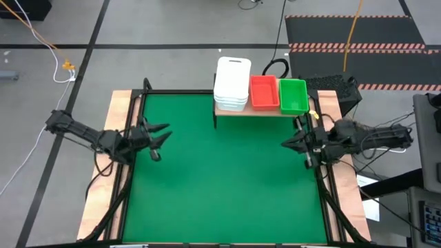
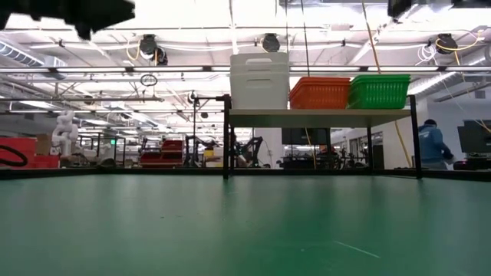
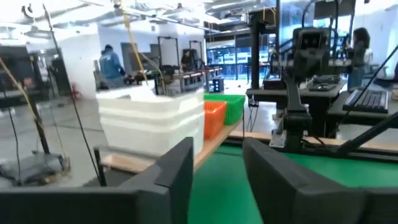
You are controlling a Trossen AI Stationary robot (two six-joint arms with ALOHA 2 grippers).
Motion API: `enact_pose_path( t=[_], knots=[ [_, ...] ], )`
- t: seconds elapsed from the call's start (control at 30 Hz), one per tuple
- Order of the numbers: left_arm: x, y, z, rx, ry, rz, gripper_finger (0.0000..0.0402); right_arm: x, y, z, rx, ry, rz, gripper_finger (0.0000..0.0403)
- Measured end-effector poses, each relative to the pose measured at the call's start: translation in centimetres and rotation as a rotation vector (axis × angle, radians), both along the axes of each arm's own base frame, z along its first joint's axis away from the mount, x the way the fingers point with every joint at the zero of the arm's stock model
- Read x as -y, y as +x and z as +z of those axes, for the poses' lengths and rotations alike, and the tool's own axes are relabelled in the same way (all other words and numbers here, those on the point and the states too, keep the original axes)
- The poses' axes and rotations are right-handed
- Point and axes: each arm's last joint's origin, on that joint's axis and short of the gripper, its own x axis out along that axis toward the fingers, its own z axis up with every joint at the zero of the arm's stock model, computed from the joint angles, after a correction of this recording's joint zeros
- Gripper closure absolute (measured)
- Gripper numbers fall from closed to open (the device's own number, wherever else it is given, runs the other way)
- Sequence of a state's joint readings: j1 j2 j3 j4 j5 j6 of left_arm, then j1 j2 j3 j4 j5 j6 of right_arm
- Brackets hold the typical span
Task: Stack baskets on shelf by color
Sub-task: Return to Home Position
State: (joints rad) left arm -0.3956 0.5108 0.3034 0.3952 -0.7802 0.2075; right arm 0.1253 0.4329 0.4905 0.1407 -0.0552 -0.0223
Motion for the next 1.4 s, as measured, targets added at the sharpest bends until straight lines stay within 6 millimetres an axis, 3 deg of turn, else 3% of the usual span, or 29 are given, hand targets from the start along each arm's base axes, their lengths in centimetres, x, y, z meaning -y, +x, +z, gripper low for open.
enact_pose_path(
  t=[0.13, 0.3, 0.5, 0.77, 0.97, 1.1, 1.27, 1.4],
  knots=[
    [-0.5, -1.3, -3.0, 0.033, -0.051, -0.007, 0.0314, 0.0, -0.1, -4.5, 0.023, 0.062, 0.001, 0.0402],
    [-1.0, -2.4, -4.7, 0.085, -0.078, -0.008, 0.039, 0.2, 0.0, -7.7, 0.019, 0.132, -0.002, 0.0402],
    [-1.4, -3.1, -6.4, 0.046, -0.061, 0.042, 0.0384, 0.6, 0.0, -10.3, -0.043, 0.135, -0.036, 0.0403],
    [-1.6, -3.5, -7.7, 0.016, -0.116, 0.062, 0.0397, 0.6, -0.1, -9.7, 0.041, 0.127, -0.031, 0.0403],
    [-1.9, -4.5, -7.1, -0.085, -0.104, 0.151, 0.038, 0.4, -0.5, -9.9, 0.019, 0.022, 0.083, 0.0403],
    [-2.0, -5.0, -6.5, -0.081, -0.19, 0.153, 0.0381, 0.4, -1.0, -9.7, 0.052, 0.017, 0.091, 0.0403],
    [-1.4, -4.1, -8.5, -0.063, -0.198, 0.099, 0.0398, 0.5, -1.2, -9.3, 0.109, 0.024, 0.066, 0.0403],
    [-0.9, -3.4, -8.1, -0.038, -0.045, -0.131, 0.0396, 0.5, -1.3, -8.6, 0.181, 0.023, 0.066, 0.0403]
  ],
)
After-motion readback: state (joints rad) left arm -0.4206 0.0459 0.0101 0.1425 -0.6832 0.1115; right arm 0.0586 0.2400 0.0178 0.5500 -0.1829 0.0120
